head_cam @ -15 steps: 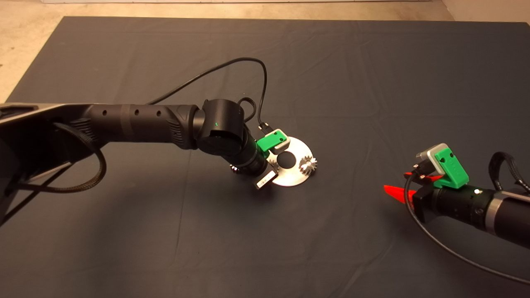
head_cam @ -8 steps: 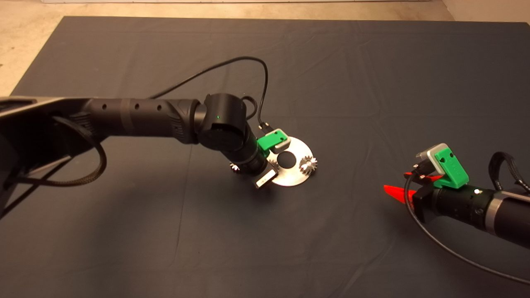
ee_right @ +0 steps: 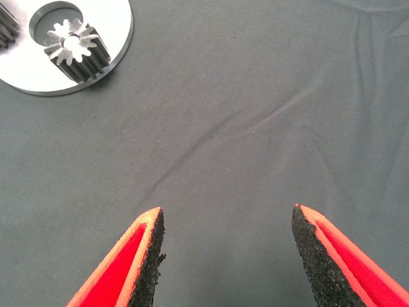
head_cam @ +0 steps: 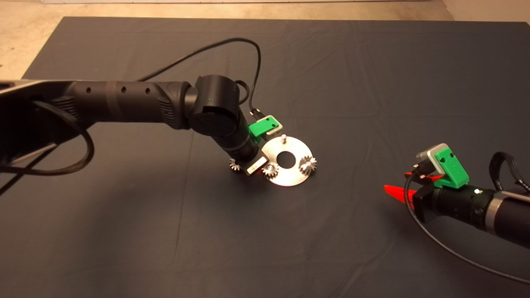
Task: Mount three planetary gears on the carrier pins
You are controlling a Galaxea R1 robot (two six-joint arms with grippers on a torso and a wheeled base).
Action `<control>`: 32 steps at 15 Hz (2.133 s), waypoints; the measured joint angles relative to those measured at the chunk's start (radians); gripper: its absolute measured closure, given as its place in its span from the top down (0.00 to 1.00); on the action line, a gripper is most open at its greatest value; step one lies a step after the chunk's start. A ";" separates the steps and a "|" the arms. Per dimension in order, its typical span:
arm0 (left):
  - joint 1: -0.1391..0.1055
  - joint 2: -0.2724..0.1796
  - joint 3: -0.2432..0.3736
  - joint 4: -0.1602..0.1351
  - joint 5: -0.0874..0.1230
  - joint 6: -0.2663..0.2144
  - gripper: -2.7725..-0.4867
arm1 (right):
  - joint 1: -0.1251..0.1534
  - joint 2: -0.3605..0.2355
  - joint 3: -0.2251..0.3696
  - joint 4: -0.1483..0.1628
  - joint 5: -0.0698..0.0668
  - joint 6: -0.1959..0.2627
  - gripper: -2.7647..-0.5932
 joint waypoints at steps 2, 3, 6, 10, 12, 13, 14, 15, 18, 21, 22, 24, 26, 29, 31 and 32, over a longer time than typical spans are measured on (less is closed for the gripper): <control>0.000 -0.031 0.002 0.000 0.016 0.001 0.42 | 0.000 0.006 0.000 0.000 -0.002 0.000 0.41; 0.000 -0.034 0.002 -0.001 0.020 0.002 0.42 | 0.000 0.017 0.000 0.000 -0.001 0.000 0.41; -0.001 -0.043 0.018 -0.001 0.014 0.002 0.42 | 0.000 0.018 0.000 0.000 -0.003 0.000 0.41; -0.008 -0.070 0.027 -0.002 0.011 0.003 0.42 | 0.000 0.016 0.000 0.000 -0.003 0.000 0.41; -0.009 -0.081 0.027 -0.002 0.010 0.003 0.48 | 0.000 0.013 0.000 0.000 -0.004 0.000 0.41; -0.008 -0.085 0.027 -0.002 0.009 0.004 0.49 | 0.000 0.013 0.000 0.000 -0.004 -0.001 0.41; -0.009 -0.092 0.029 -0.002 0.008 0.005 0.49 | 0.000 0.013 0.000 0.000 -0.004 -0.001 0.41; -0.009 -0.100 0.030 -0.002 0.008 0.005 0.49 | 0.003 0.013 0.000 0.001 -0.004 -0.001 0.41; -0.008 -0.111 0.055 -0.002 -0.004 0.005 0.49 | 0.026 0.013 0.000 0.000 -0.003 -0.001 0.41; -0.008 -0.111 0.055 -0.002 -0.021 0.005 0.49 | 0.027 0.013 0.000 0.000 -0.004 -0.001 0.41; -0.008 -0.112 0.055 -0.002 -0.024 0.004 0.49 | 0.027 0.013 0.000 0.000 -0.004 -0.001 0.41; -0.008 -0.112 0.055 -0.002 -0.027 0.004 0.49 | 0.027 0.013 0.000 0.000 -0.003 -0.001 0.41; -0.008 -0.112 0.055 -0.001 -0.041 0.003 0.49 | 0.027 0.013 0.000 0.000 -0.004 -0.001 0.41; -0.007 -0.115 0.082 0.027 -0.058 -0.033 0.49 | 0.028 0.013 0.000 0.000 -0.003 -0.001 0.41; -0.002 -0.114 0.087 0.050 -0.062 -0.048 0.49 | 0.030 0.013 0.000 0.000 -0.004 -0.001 0.41; -0.003 -0.114 0.087 0.052 -0.062 -0.049 0.49 | 0.033 0.013 0.000 0.000 -0.004 -0.001 0.41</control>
